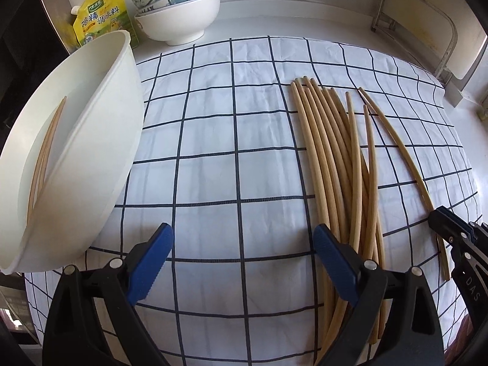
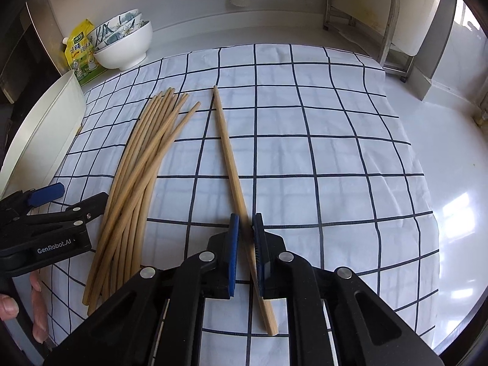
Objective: Organize utensils
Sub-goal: 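Lower the right tool onto a loose chopstick and close on it, then lift the chopstick with the right tool into the white basin and release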
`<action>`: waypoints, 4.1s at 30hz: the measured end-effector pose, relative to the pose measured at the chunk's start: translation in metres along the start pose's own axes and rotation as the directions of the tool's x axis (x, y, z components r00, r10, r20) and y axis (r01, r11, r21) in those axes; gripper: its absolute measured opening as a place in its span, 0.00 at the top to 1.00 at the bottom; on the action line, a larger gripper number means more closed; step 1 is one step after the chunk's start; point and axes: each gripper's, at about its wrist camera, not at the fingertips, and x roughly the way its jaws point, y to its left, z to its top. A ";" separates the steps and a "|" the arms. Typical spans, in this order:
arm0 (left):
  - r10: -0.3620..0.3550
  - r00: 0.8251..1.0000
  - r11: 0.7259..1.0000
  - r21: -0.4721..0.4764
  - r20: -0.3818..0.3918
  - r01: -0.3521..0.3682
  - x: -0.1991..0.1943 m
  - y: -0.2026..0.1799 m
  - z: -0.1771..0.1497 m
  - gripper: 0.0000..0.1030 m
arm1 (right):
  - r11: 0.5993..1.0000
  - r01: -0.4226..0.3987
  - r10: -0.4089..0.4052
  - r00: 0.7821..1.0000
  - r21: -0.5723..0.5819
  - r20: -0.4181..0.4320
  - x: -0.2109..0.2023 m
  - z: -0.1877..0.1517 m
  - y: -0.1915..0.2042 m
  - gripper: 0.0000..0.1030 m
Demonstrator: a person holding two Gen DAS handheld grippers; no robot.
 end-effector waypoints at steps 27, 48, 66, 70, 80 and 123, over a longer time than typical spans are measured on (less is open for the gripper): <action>0.003 1.000 1.000 -0.006 0.007 -0.003 0.004 -0.001 0.003 0.05 | 1.000 -0.011 0.011 0.999 0.004 0.038 -0.007 0.011 -0.002 0.74; 0.006 0.999 1.000 0.015 0.032 -0.006 0.006 -0.007 0.006 0.08 | 0.996 0.008 -0.007 1.000 -0.088 0.001 0.012 0.019 0.007 0.71; -0.095 0.995 0.993 0.075 0.027 0.093 -0.006 -0.032 0.010 0.93 | 0.989 -0.001 0.002 1.000 -0.146 0.008 0.014 0.018 0.019 0.94; -0.126 0.992 0.991 0.052 0.002 0.126 -0.003 -0.024 0.014 0.93 | 0.996 -0.039 0.038 0.999 -0.087 -0.012 0.011 0.018 0.012 0.94; -0.178 0.984 0.984 0.011 -0.004 0.178 -0.020 0.003 0.016 0.93 | 0.996 -0.085 0.084 0.996 -0.020 -0.011 -0.011 0.018 0.012 0.94; -0.076 0.996 0.963 -0.254 0.056 0.088 -0.038 0.264 0.051 0.93 | 0.909 -0.360 0.331 0.930 -0.209 -0.163 0.037 0.126 0.314 0.94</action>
